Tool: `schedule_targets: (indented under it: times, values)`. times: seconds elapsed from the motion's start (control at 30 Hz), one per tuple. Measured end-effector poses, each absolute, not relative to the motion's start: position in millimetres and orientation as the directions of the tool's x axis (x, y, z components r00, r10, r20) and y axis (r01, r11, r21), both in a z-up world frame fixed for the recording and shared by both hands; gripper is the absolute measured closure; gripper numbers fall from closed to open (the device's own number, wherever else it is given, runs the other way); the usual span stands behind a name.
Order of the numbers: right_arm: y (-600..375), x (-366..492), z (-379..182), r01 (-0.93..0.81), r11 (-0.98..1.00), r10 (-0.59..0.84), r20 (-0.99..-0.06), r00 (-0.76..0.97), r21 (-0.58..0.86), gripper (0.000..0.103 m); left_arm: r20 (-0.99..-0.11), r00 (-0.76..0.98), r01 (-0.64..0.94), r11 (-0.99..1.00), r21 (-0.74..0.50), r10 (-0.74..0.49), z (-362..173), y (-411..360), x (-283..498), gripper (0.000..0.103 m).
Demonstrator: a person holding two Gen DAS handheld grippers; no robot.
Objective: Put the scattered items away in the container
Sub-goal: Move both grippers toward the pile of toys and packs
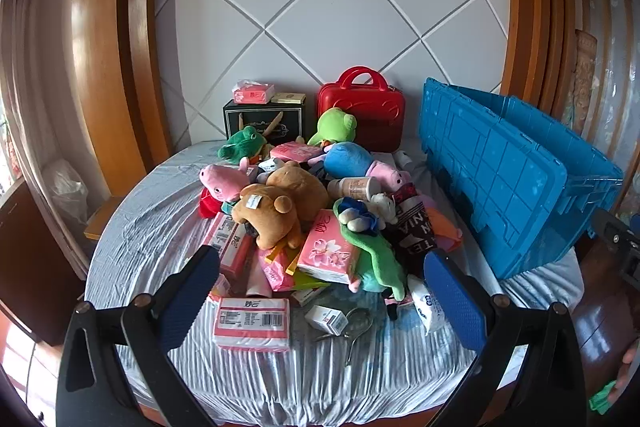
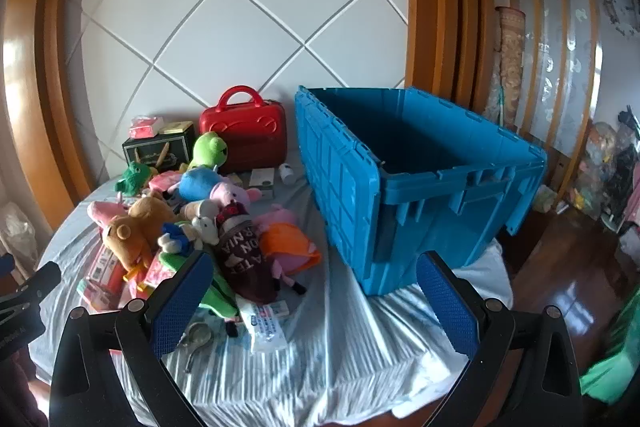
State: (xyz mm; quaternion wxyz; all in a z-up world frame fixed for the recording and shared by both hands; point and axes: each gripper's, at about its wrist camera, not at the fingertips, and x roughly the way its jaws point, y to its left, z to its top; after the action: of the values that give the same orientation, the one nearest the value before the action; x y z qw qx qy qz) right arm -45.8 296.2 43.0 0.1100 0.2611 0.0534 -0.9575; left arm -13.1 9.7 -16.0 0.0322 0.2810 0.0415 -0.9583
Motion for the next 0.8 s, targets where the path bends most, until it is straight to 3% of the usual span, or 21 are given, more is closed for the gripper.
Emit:
schedule_targets:
  times: [0.37, 0.6, 0.8]
  values:
    - [295, -48, 37, 0.257, -0.965, -0.195, -0.522, -0.830, -0.047, 0.000, -0.538, -0.839, 0.124, -0.992, -0.039, -0.084, -18, 8, -11, 0.000]
    - [288, -45, 33, 0.303, -0.951, -0.241, -0.479, -0.844, -0.055, 0.000, -0.532, -0.836, 0.195, -0.979, -0.062, -0.133, -21, -9, -4, 0.000]
    - [269, -70, 0, 0.428, -0.904, -0.353, -0.562, -0.748, -0.003, 0.000, -0.593, -0.773, 0.281, -0.960, -0.002, -0.225, -56, -40, -11, 0.000]
